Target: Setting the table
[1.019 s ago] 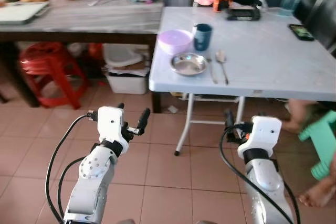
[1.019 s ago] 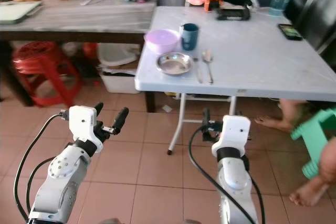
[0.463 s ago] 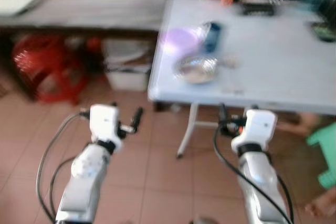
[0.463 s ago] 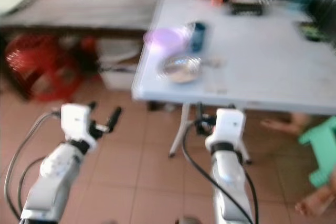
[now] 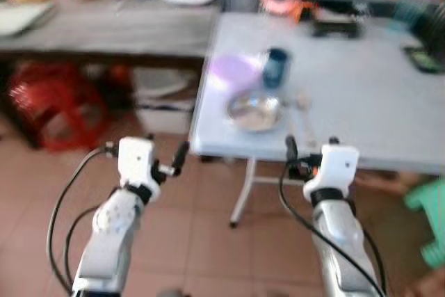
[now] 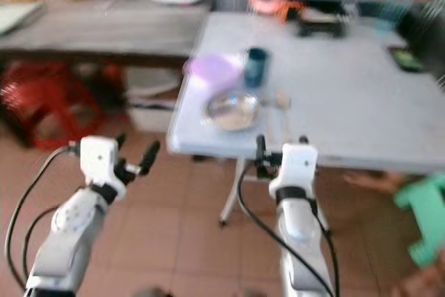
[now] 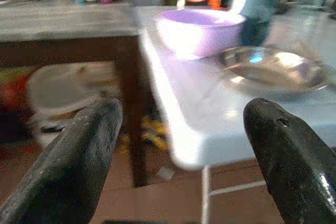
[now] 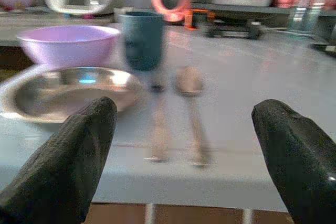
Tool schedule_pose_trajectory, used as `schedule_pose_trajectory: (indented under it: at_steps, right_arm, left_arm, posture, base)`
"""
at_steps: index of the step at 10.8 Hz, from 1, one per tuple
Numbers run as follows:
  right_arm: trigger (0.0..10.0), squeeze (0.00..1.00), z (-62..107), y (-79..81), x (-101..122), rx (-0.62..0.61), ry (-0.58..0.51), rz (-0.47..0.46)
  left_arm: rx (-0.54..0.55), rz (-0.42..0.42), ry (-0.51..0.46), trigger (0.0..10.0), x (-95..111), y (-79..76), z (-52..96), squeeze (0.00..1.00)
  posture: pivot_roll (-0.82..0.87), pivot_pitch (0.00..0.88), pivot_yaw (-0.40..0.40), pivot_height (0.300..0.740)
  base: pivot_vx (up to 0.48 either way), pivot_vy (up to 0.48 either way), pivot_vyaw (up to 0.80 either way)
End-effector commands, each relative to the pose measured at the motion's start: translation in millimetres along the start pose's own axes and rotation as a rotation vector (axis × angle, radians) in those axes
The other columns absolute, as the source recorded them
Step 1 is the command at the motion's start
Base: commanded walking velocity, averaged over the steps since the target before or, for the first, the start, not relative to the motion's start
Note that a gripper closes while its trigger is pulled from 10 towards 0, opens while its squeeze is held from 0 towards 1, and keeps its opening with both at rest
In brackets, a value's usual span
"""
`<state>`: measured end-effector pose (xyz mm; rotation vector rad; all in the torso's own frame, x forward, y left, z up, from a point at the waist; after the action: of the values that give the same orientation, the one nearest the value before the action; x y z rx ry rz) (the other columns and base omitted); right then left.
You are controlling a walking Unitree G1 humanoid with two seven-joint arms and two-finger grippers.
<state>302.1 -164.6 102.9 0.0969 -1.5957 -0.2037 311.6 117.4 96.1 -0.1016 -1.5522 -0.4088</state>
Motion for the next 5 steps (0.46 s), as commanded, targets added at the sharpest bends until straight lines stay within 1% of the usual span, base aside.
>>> schedule_pose_trajectory:
  at_steps: [1, 2, 5]
  right_arm:
    - [10.0, 0.0, -0.9, -5.2, 6.6, -0.013, -0.024, 0.011]
    - [10.0, 0.0, -0.1, -4.2, 5.9, -0.01, -0.023, 0.011]
    - [10.0, 0.0, 1.5, -3.5, 4.5, -0.005, -0.02, 0.023]
  left_arm:
    - [-0.007, -0.005, -0.01, 10.0, 3.2, -4.0, -2.1, 0.0]
    - [0.006, -0.007, -0.01, 10.0, 3.6, -2.1, -2.6, 0.0]
    - [0.002, -0.003, -0.01, 10.0, 3.4, -3.7, -3.4, 0.0]
  posture:
    - [-0.01, 0.0, 0.024, 0.74]
    - [-0.01, 0.0, 0.023, 0.74]
    - [-0.01, 0.0, 0.02, 0.74]
  base:
    - [0.326, 0.0, 0.0]
    - [0.326, 0.0, 0.0]
    - [0.315, 0.0, 0.0]
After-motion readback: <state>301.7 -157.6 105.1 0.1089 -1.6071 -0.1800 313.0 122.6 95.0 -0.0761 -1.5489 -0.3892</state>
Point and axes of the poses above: a point about 5 cm out from each wrist's last joint towards the gripper, its own z axis pointing back from the gripper into the wrist, its own x axis along the axis of the wrist's last joint, y = z × x, the point moved 6 cm from there along -z, pointing out of the wrist towards the gripper, and after that the axes turned 14 degrees about -z, right-handed, at the moved point
